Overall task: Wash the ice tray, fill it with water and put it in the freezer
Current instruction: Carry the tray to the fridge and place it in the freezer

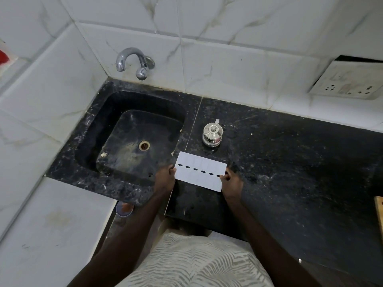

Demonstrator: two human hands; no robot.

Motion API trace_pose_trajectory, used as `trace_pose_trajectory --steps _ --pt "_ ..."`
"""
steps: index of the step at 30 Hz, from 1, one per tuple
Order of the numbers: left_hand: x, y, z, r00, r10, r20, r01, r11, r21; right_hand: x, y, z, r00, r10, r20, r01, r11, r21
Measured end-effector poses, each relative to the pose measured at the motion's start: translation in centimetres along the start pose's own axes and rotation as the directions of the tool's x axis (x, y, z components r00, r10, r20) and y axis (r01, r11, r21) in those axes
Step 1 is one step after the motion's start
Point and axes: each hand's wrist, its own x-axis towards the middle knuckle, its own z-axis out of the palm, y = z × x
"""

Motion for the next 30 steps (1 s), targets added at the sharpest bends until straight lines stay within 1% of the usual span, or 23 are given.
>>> trace_pose_trajectory --steps 7,12,16,19,24,30 --pt "0.9 0.3 0.1 1.000 -0.002 0.026 0.000 0.999 0.053 -0.4 -0.5 -0.7 0.999 0.021 0.029 -0.022 0.999 0.038" --pt "0.9 0.4 0.2 0.999 -0.013 0.040 0.012 0.999 0.045 -0.5 -0.7 -1.2 0.998 0.033 0.044 -0.037 0.996 0.075" --pt "0.9 0.2 0.5 0.998 -0.030 0.047 0.028 0.999 0.044 -0.7 -1.1 -1.9 0.998 0.016 0.064 -0.021 0.998 0.066" --pt "1.0 0.3 0.6 0.998 -0.043 0.045 0.041 0.998 0.052 -0.6 -1.2 -2.2 0.996 0.026 0.082 -0.034 0.995 0.098" --pt "1.4 0.5 0.8 0.999 -0.023 0.046 0.021 0.999 0.044 -0.8 -1.6 -2.5 0.993 0.077 0.086 -0.088 0.987 0.136" --pt "1.7 1.0 1.1 0.998 -0.057 0.037 0.056 0.998 0.018 -0.8 -1.7 -2.6 0.994 0.095 0.053 -0.100 0.989 0.111"
